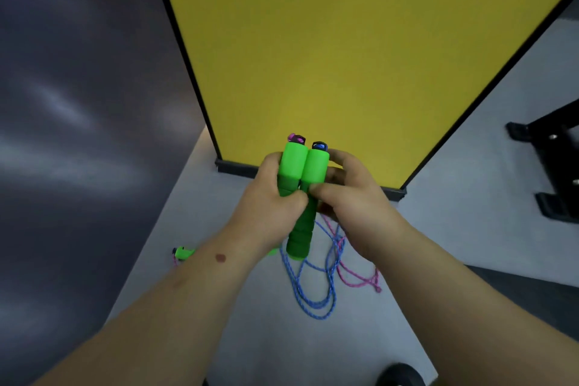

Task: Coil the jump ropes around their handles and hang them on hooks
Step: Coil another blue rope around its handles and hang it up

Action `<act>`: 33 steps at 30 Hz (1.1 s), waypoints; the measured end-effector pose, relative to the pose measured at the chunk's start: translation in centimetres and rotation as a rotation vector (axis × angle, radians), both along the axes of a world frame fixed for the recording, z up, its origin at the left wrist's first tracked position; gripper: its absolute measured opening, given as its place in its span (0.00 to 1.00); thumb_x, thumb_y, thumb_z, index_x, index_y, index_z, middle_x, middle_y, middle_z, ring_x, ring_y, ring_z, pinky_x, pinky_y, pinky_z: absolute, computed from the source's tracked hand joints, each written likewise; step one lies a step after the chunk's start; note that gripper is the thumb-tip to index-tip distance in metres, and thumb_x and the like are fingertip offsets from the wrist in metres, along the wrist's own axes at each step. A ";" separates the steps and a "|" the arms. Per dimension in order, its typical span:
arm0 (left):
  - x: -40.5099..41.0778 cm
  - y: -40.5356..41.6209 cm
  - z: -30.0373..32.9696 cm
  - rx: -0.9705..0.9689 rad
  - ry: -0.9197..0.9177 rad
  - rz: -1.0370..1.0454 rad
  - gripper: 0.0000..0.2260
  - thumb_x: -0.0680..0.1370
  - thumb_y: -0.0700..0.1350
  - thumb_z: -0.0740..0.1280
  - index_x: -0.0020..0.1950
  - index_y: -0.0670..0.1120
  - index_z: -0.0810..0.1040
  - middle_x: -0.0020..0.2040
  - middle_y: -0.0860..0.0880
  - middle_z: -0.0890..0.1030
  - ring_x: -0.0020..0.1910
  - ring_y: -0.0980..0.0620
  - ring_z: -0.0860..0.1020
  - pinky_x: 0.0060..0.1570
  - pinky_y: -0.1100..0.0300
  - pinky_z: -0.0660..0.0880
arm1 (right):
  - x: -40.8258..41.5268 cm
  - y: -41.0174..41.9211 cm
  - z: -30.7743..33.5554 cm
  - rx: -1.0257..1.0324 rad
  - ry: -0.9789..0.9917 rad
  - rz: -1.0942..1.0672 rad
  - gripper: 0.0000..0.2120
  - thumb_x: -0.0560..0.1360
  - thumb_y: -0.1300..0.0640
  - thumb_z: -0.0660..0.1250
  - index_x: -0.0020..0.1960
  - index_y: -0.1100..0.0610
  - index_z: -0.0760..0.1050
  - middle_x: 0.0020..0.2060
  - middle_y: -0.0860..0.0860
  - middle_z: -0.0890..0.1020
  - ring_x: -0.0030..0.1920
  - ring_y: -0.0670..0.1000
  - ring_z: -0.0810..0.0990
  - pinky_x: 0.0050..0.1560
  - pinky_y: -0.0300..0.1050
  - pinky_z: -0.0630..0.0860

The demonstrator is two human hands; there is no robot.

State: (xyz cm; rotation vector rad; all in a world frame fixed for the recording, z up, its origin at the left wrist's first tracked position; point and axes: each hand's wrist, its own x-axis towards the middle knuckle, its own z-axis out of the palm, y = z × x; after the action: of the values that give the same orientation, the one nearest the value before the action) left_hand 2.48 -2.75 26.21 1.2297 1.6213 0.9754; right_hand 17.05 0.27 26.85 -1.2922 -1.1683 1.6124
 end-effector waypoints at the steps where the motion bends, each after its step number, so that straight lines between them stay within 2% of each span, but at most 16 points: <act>1: -0.2 -0.1 -0.1 -0.004 0.008 -0.014 0.21 0.77 0.39 0.66 0.66 0.60 0.72 0.45 0.53 0.81 0.43 0.54 0.80 0.42 0.58 0.76 | 0.4 -0.3 0.0 -0.016 -0.002 -0.009 0.29 0.76 0.72 0.66 0.72 0.53 0.68 0.49 0.54 0.83 0.47 0.53 0.85 0.43 0.44 0.81; 4: -1.3 0.5 -1.6 -0.066 0.130 -0.012 0.26 0.80 0.43 0.66 0.75 0.60 0.65 0.46 0.49 0.80 0.42 0.49 0.78 0.39 0.57 0.71 | 1.3 -0.6 -0.6 -0.055 -0.058 -0.059 0.34 0.71 0.64 0.69 0.73 0.44 0.66 0.54 0.59 0.79 0.54 0.62 0.85 0.50 0.54 0.83; 6: -2.2 1.5 -3.1 -0.137 0.190 -0.004 0.31 0.80 0.44 0.66 0.81 0.58 0.59 0.54 0.46 0.80 0.46 0.46 0.79 0.40 0.58 0.71 | 1.5 -0.2 -1.3 -0.070 -0.091 -0.080 0.35 0.68 0.61 0.69 0.71 0.39 0.68 0.55 0.59 0.79 0.53 0.62 0.86 0.53 0.58 0.84; 9: -3.0 3.1 -6.2 -0.237 0.078 0.056 0.38 0.78 0.43 0.70 0.83 0.59 0.55 0.61 0.45 0.77 0.49 0.42 0.81 0.46 0.54 0.77 | 1.5 0.6 -1.6 -0.058 -0.204 -0.090 0.30 0.68 0.60 0.69 0.67 0.39 0.69 0.50 0.56 0.79 0.50 0.59 0.85 0.55 0.64 0.82; 12: -3.3 3.4 -10.8 -0.360 -0.062 0.129 0.41 0.76 0.38 0.72 0.82 0.61 0.56 0.63 0.40 0.77 0.49 0.40 0.81 0.46 0.48 0.81 | 2.2 0.7 -2.6 -0.108 -0.221 -0.122 0.26 0.74 0.64 0.68 0.66 0.42 0.68 0.47 0.49 0.78 0.46 0.53 0.82 0.57 0.63 0.81; 14: -3.2 3.2 -13.8 -0.418 -0.061 0.130 0.41 0.76 0.37 0.71 0.83 0.59 0.56 0.68 0.42 0.75 0.56 0.39 0.79 0.51 0.46 0.81 | 2.6 0.4 -3.6 -0.150 -0.249 -0.109 0.27 0.75 0.65 0.67 0.67 0.43 0.68 0.47 0.47 0.79 0.48 0.53 0.83 0.57 0.63 0.81; 17: -2.7 3.3 -16.8 -0.468 0.114 0.068 0.39 0.77 0.35 0.69 0.83 0.57 0.58 0.69 0.42 0.73 0.58 0.41 0.77 0.47 0.52 0.78 | 2.9 0.1 -5.1 -0.198 -0.332 -0.080 0.28 0.73 0.65 0.68 0.67 0.43 0.66 0.49 0.53 0.80 0.51 0.57 0.83 0.55 0.64 0.82; 19: -2.5 3.5 -18.4 -0.465 0.240 -0.003 0.38 0.77 0.35 0.68 0.83 0.57 0.59 0.73 0.40 0.71 0.62 0.39 0.77 0.56 0.49 0.79 | 3.1 -0.2 -6.1 -0.230 -0.370 -0.090 0.29 0.72 0.64 0.69 0.67 0.43 0.65 0.52 0.57 0.80 0.52 0.61 0.84 0.52 0.65 0.83; 21: -2.1 3.6 -19.3 -0.470 0.329 -0.095 0.37 0.79 0.37 0.68 0.84 0.55 0.57 0.79 0.40 0.64 0.73 0.38 0.71 0.69 0.47 0.73 | 3.4 -0.5 -6.7 -0.251 -0.399 -0.083 0.30 0.72 0.65 0.69 0.69 0.45 0.65 0.50 0.58 0.80 0.53 0.63 0.84 0.52 0.66 0.82; 24: -0.7 3.5 -18.3 -0.458 0.395 -0.164 0.33 0.82 0.40 0.64 0.84 0.52 0.55 0.84 0.43 0.56 0.81 0.41 0.61 0.72 0.54 0.67 | 3.6 -0.8 -6.7 -0.273 -0.407 -0.057 0.31 0.73 0.67 0.69 0.70 0.46 0.66 0.48 0.58 0.79 0.51 0.62 0.84 0.52 0.67 0.82; 26: 0.2 3.7 -16.3 -0.368 0.413 -0.181 0.31 0.82 0.40 0.62 0.84 0.50 0.56 0.84 0.43 0.56 0.82 0.43 0.58 0.78 0.51 0.61 | 3.0 -0.8 -6.3 -0.274 -0.406 -0.070 0.31 0.72 0.67 0.70 0.69 0.46 0.66 0.48 0.58 0.80 0.51 0.62 0.84 0.51 0.66 0.82; 28: 0.9 4.0 -13.3 -0.304 0.388 -0.245 0.31 0.79 0.43 0.60 0.83 0.51 0.60 0.82 0.44 0.63 0.80 0.44 0.63 0.77 0.49 0.63 | 2.3 -0.8 -5.6 -0.249 -0.391 -0.090 0.29 0.71 0.66 0.71 0.65 0.45 0.66 0.49 0.59 0.81 0.51 0.63 0.85 0.51 0.65 0.83; 30: 1.4 3.7 -9.5 -0.290 0.240 -0.253 0.31 0.74 0.44 0.60 0.78 0.52 0.70 0.75 0.48 0.74 0.72 0.47 0.74 0.72 0.49 0.71 | 1.5 -1.0 -4.2 -0.208 -0.352 -0.104 0.30 0.69 0.64 0.73 0.65 0.45 0.66 0.49 0.58 0.82 0.50 0.61 0.85 0.52 0.63 0.83; 33: 2.1 2.1 -3.0 -0.305 -0.089 -0.203 0.24 0.67 0.41 0.62 0.62 0.51 0.83 0.57 0.46 0.86 0.55 0.48 0.83 0.60 0.47 0.78 | 0.6 -1.2 -2.1 -0.122 -0.256 -0.113 0.35 0.63 0.61 0.72 0.67 0.44 0.67 0.51 0.55 0.82 0.51 0.58 0.86 0.52 0.61 0.84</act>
State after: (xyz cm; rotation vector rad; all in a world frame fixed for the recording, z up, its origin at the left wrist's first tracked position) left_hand 4.60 -0.64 23.23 1.0994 1.4792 0.6211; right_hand 17.65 -0.91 24.77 -1.6525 -1.1380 1.4871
